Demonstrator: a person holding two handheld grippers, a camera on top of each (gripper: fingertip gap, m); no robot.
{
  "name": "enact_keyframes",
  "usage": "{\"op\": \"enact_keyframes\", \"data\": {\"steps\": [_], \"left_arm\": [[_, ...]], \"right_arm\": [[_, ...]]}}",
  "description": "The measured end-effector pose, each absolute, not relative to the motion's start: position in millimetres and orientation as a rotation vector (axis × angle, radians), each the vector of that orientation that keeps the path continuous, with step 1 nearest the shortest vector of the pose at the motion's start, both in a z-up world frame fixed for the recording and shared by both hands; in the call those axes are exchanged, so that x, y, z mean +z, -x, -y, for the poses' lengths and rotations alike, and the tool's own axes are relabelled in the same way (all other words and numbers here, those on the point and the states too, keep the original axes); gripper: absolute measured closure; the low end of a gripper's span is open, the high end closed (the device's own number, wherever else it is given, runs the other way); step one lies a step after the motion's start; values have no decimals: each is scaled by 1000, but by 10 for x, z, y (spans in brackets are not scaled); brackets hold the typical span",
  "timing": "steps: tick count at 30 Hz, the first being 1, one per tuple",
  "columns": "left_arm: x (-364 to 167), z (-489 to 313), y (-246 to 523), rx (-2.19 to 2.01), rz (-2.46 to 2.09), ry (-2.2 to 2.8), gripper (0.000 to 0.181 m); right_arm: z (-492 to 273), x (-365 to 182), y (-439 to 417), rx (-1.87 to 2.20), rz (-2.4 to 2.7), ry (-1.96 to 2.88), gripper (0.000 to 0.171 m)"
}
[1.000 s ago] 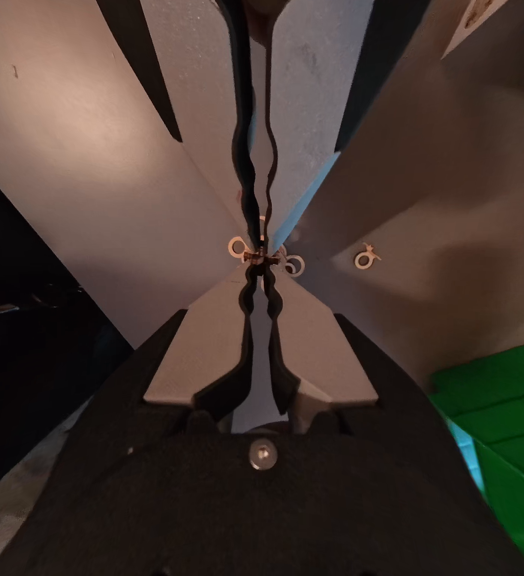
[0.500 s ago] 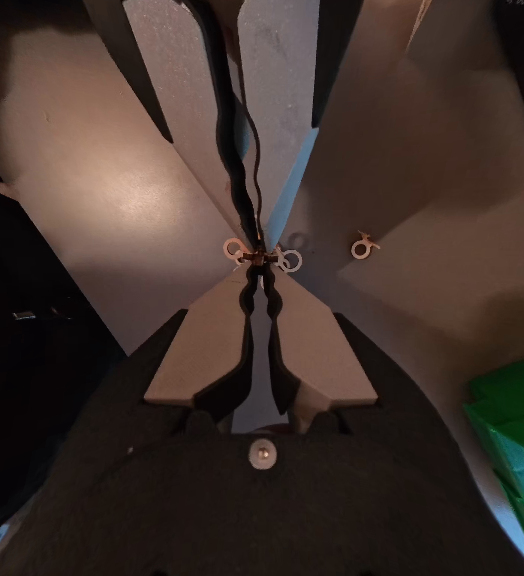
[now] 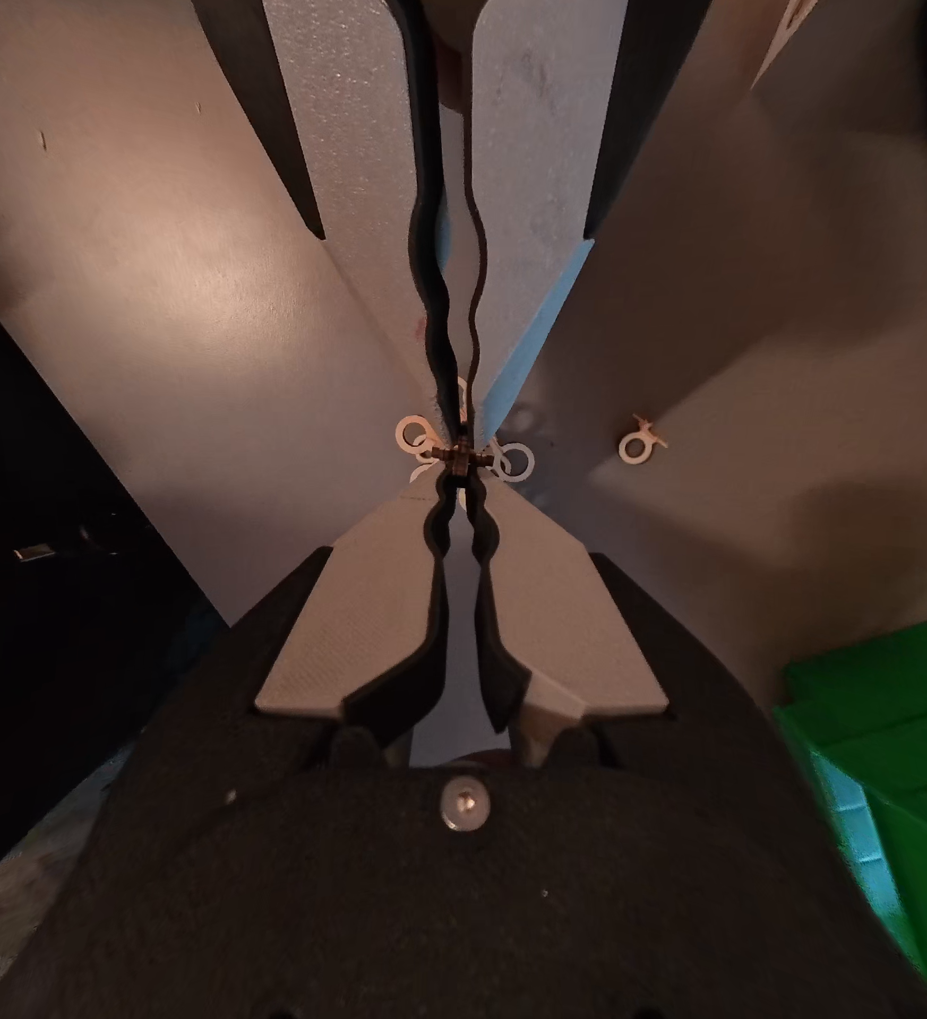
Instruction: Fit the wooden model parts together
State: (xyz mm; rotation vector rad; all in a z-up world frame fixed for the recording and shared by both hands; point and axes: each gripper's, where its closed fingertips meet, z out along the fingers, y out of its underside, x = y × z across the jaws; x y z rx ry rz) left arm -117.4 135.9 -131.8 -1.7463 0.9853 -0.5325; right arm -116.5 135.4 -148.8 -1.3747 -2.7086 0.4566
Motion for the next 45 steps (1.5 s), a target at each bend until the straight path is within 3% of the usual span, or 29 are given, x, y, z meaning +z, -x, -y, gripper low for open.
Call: {"op": "enact_keyframes", "data": {"steps": [7, 11, 20, 24, 29, 33, 45], "left_arm": [[-1320, -1404, 1107, -522, -1010, 1755, 180], [-1326, -1346, 1160, -538, -990, 1756, 180], [-1327, -1328, 1174, -537, -953, 1754, 180], [-1319, -1387, 1109, -520, -987, 1755, 180], [-1328, -1303, 1198, -519, -948, 1760, 180], [-1320, -1356, 1135, -523, -982, 1758, 180], [-1330, -1284, 1220, -538, -947, 1751, 180]], "right_arm": [[-1380, -1501, 1110, 654, 2605, 1447, 170], [-1342, -1498, 1146, 473, 2689, 1385, 171], [-1322, -1498, 1160, 430, 2720, 1377, 171], [-1359, -1504, 1103, 614, 2642, 1453, 170], [-1299, -1499, 1179, 437, 2715, 1374, 171], [-1335, -1504, 1125, 563, 2660, 1431, 170], [-1287, -1500, 1190, 405, 2730, 1383, 171]]}}
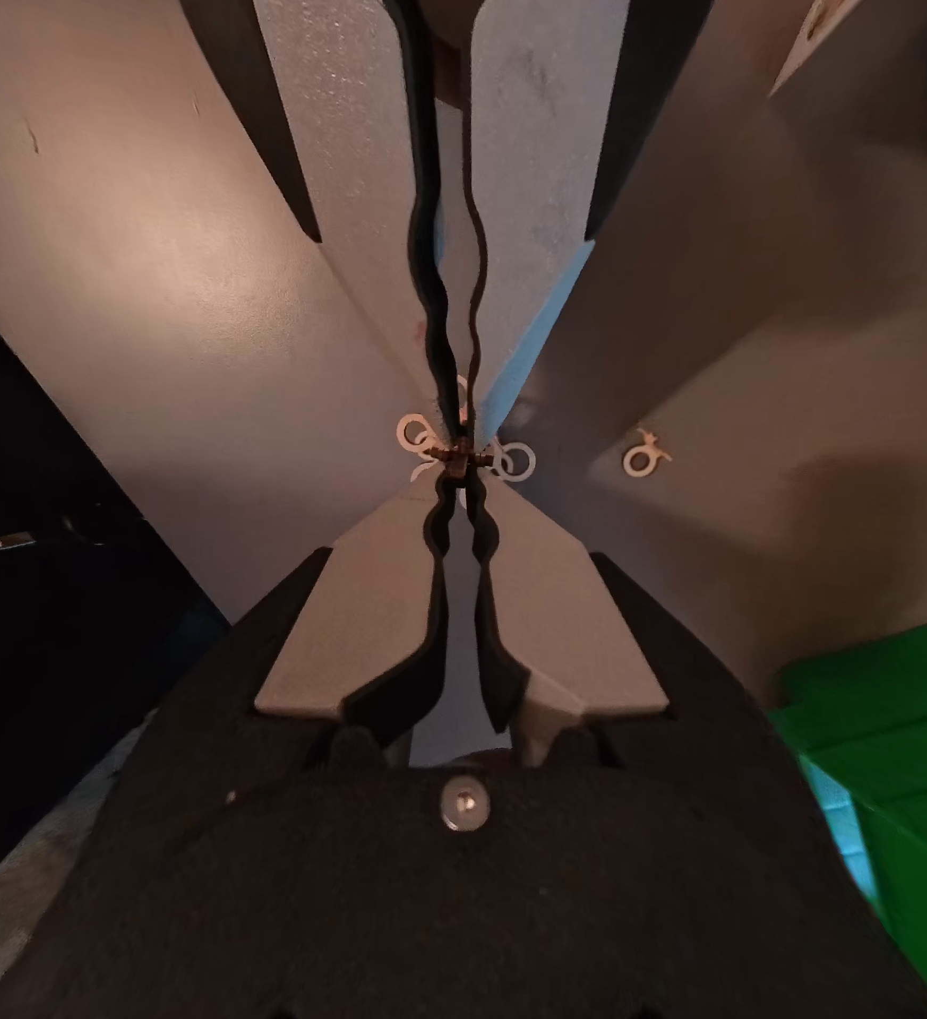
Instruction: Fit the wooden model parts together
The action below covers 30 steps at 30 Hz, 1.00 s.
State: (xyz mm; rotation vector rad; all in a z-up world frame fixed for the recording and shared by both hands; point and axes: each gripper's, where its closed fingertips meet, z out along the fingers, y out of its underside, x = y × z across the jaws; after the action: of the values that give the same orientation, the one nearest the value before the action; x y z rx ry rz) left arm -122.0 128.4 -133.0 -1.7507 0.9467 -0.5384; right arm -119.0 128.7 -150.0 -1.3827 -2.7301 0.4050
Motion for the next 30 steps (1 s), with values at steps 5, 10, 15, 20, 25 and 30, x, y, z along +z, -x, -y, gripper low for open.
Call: {"op": "enact_keyframes", "data": {"steps": [5, 10, 15, 20, 25, 30], "left_arm": [[-1325, -1314, 1175, -524, -963, 1752, 180], [-1334, -1263, 1233, -529, -943, 1757, 180], [-1335, -1276, 1227, -533, -959, 1761, 180], [-1334, -1279, 1214, -525, -952, 1761, 180], [-1336, -1247, 1250, -535, -942, 1765, 180], [-1333, -1272, 1218, -525, -955, 1768, 180]], "right_arm": [[-1305, -1504, 1156, 472, 2705, 1399, 171], [-1273, -1497, 1204, 338, 2755, 1343, 171], [-1279, -1497, 1194, 421, 2736, 1379, 171], [-1282, -1497, 1190, 404, 2727, 1361, 171], [-1262, -1492, 1220, 352, 2743, 1339, 171], [-1275, -1494, 1194, 465, 2707, 1382, 171]]}}
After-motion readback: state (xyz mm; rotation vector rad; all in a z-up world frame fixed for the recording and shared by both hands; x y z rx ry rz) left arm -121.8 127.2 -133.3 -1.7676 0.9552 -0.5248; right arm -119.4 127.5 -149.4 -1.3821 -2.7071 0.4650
